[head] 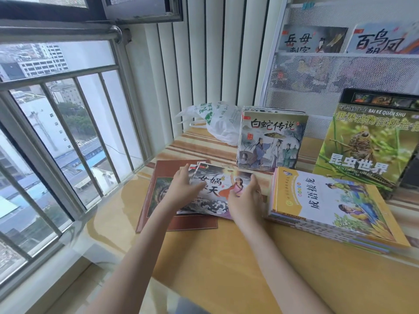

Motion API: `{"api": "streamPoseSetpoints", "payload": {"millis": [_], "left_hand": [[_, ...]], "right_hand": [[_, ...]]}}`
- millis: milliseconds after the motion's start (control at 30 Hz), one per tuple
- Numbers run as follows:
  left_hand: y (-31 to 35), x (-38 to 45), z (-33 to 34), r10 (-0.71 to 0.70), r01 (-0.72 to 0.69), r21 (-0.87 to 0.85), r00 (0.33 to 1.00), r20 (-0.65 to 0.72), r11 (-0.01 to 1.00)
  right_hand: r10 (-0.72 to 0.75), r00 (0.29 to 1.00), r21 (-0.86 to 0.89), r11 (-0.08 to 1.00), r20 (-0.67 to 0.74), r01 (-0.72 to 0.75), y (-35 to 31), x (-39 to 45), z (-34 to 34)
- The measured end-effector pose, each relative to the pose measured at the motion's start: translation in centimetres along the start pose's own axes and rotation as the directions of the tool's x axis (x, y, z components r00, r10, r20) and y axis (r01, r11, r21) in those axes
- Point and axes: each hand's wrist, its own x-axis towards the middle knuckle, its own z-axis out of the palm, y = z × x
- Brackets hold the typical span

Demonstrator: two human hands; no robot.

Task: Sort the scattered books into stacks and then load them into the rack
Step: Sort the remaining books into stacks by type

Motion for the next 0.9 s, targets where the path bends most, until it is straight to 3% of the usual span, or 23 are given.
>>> {"api": "streamPoseSetpoints", "payload": {"millis": [133,267,333,400,467,533,667,800,900], "left_hand": [[0.6,0.8,-1.3,-0.115,0.086,-0.338,0.991,-0.066,0.937],[-0.5,1.7,-2.6,-0.307,0.266,-0.603,0.951,0.037,0.752],[-0.5,1.0,-2.4,-0.326,0.319,-0.546,0.941,0.088,0.775],[0.0,0.0,-1.9,-0.313,0.320,-0.393,0.946,0.081,0.862],[-0.2,-0.5,-1.3,-0.278,0.264,-0.331,0.961,0.004,0.906],[0.4,-1.4,-1.3,-0.225,0.179,-0.417,0.972,-0.063,0.891],[2.6,-3.6,-2.4,0.015,-0.109,-0.712,0.990,-0.137,0.694],[3.5,-4.3,-3.9,0.206,-0.266,-0.692,0.964,-0.170,0.671],[3.4,-4.5,-5.0,0.288,-0.307,-0.636,0.948,-0.137,0.708]], "right_hand": [[0.025,0.999,0.178,0.983,0.031,-0.031,0.2,0.5,0.4],[-0.001,1.000,0.236,0.972,0.025,-0.005,0.5,0.7,0.7],[0.000,1.000,0.277,0.961,0.022,-0.006,0.6,0.8,0.7],[0.000,1.000,0.308,0.951,0.014,-0.005,0.6,1.0,0.6],[-0.012,1.000,0.351,0.936,0.001,0.011,0.6,1.1,0.4],[-0.035,0.999,0.416,0.908,-0.042,0.049,0.7,1.4,0.1],[-0.130,0.978,0.459,0.868,-0.161,0.191,0.3,2.1,-1.4],[-0.319,0.942,0.603,0.732,-0.107,0.317,-0.6,1.9,-3.9],[-0.333,0.935,0.603,0.723,-0.124,0.338,-0.5,1.8,-4.9]]}}
